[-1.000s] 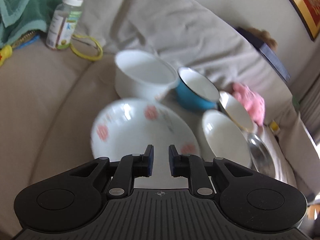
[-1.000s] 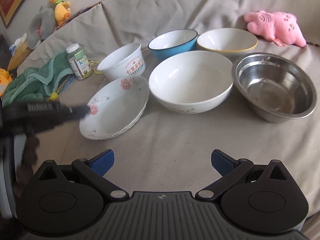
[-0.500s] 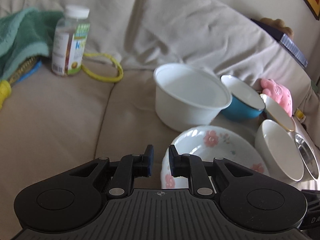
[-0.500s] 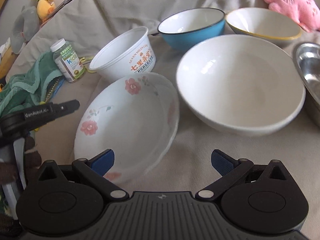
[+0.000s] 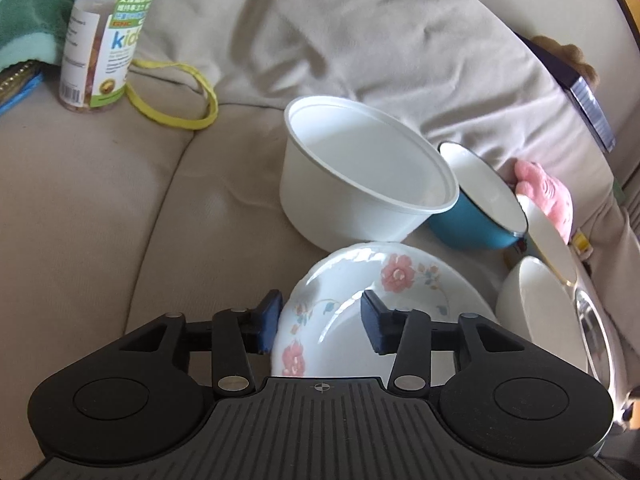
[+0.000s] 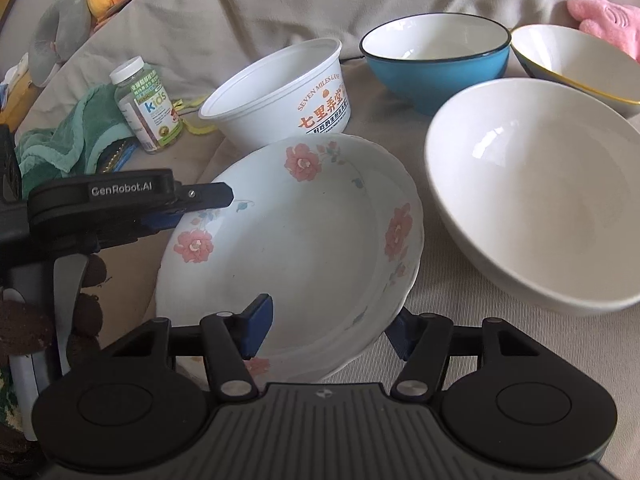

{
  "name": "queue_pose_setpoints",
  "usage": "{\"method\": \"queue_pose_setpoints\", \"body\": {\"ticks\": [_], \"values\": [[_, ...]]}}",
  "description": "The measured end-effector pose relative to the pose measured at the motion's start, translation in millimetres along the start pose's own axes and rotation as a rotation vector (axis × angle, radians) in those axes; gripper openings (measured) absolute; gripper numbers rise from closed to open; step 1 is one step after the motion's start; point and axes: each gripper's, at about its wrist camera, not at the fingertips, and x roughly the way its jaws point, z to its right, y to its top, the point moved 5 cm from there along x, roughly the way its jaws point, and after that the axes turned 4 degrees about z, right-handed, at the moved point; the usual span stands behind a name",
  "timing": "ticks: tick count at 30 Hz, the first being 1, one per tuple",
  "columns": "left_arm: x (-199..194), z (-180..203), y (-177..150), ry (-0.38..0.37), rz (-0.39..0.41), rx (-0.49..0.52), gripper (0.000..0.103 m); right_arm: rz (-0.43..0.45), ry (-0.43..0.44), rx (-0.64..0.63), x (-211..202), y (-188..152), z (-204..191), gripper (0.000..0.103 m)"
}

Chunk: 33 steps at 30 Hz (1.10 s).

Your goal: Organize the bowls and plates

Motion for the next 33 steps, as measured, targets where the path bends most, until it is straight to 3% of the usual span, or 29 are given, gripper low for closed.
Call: {"method": "queue_pose_setpoints", "body": {"ticks": [9, 13, 15, 19, 22, 24, 26, 33], "values": [[15, 5, 15, 0.017, 0.036, 0.037, 0.049, -0.005, 0.039, 0.021, 7, 9, 0, 0.064], [-25, 15, 18, 0.046, 0.199, 0.079, 0.047, -0.029, 0.086, 0.061, -26, -9, 14, 0.074], [-35, 28, 22, 0.069, 0.222, 0.091, 0.047, -0.034, 0.072, 0.068, -42, -18, 32, 0.078], [-19, 85, 24, -0.086, 0.071, 0.139, 0.047, -0.052, 0.032, 0.115, -56, -32, 76, 0.083], [2, 135, 14, -0.172, -0.031, 0.211, 0.047, -0.028, 0.063, 0.155, -65, -36, 98, 0.086], [21, 159, 7, -0.168, -0.076, 0.248, 0.047, -0.028, 0.101, 0.183, -66, -39, 105, 0.09], [37, 176, 4, -0.133, -0.093, 0.293, 0.047, -0.026, 0.18, 0.206, -64, -41, 108, 0.103], [78, 203, 1, -0.016, -0.153, 0.474, 0.047, -0.074, 0.263, 0.202, -66, -37, 111, 0.103]]}}
